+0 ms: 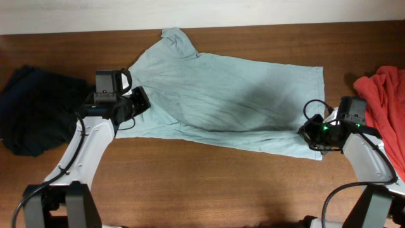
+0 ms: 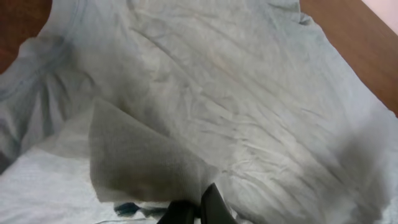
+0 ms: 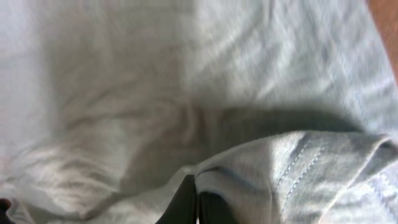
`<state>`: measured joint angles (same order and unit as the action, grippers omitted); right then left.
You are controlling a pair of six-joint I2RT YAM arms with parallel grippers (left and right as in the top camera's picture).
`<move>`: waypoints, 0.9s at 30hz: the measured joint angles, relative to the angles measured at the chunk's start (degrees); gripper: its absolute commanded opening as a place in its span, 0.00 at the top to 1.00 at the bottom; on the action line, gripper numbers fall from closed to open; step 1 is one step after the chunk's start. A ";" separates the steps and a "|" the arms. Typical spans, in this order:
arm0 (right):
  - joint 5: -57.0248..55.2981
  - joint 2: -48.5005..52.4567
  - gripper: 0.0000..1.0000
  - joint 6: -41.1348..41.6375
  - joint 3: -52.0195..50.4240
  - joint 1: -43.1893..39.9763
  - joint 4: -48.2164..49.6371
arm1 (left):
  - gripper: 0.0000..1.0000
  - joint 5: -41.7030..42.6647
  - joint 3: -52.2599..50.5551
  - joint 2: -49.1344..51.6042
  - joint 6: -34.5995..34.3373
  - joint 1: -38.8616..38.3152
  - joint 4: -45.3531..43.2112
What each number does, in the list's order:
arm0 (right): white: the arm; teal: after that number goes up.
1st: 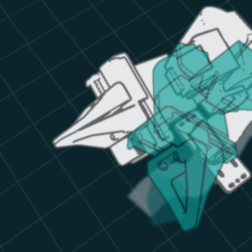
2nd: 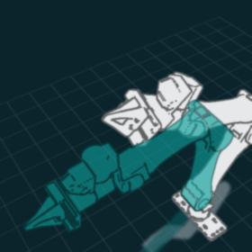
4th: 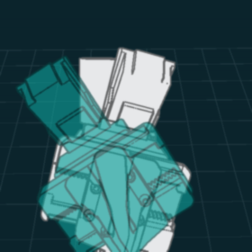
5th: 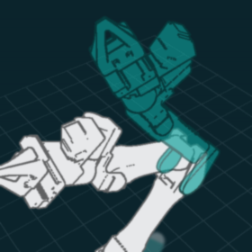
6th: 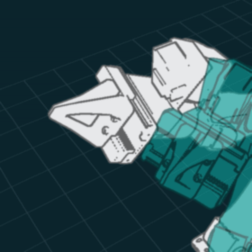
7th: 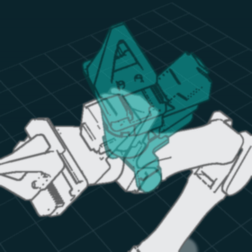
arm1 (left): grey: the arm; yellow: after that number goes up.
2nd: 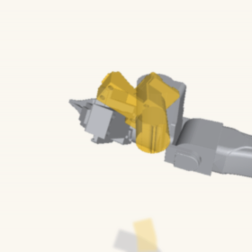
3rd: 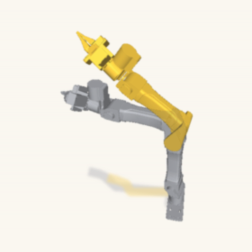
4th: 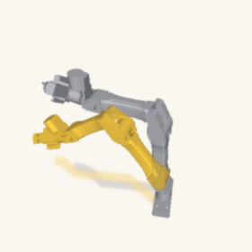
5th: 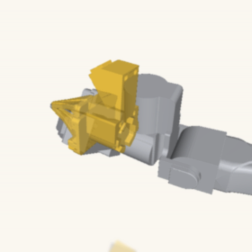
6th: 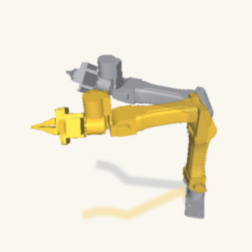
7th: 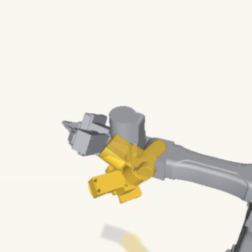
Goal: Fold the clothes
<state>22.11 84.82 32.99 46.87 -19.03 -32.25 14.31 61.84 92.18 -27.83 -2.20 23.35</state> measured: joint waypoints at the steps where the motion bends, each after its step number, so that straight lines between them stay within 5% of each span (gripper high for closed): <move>1: -0.07 0.00 0.95 0.00 0.00 0.00 0.79 | 1.00 -0.28 0.00 0.00 0.00 0.00 -0.15; 11: -0.61 0.13 0.95 0.17 0.00 0.00 2.58 | 1.00 -1.49 0.00 0.20 0.39 0.00 -6.34; 12: -0.63 0.57 0.73 0.24 0.00 0.00 2.91 | 0.99 -1.49 0.00 0.57 0.46 0.00 -6.60; 14: -0.68 1.51 0.37 0.39 0.00 0.00 3.13 | 0.78 -1.46 0.00 2.25 0.66 0.00 -6.73; 16: -0.85 2.23 0.28 0.46 0.00 0.00 3.69 | 0.47 -1.49 0.00 3.96 1.09 0.00 -6.73; 18: -1.03 2.36 0.26 0.28 0.00 0.00 4.02 | 0.32 -1.49 0.00 5.11 1.49 0.00 -6.73; 27: -0.74 2.36 0.24 -2.05 0.02 0.00 1.40 | 0.26 -1.60 8.00 5.11 5.51 7.23 10.38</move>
<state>21.37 87.18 30.94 46.89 -19.03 -30.85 12.71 69.84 97.30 -22.33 5.04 33.74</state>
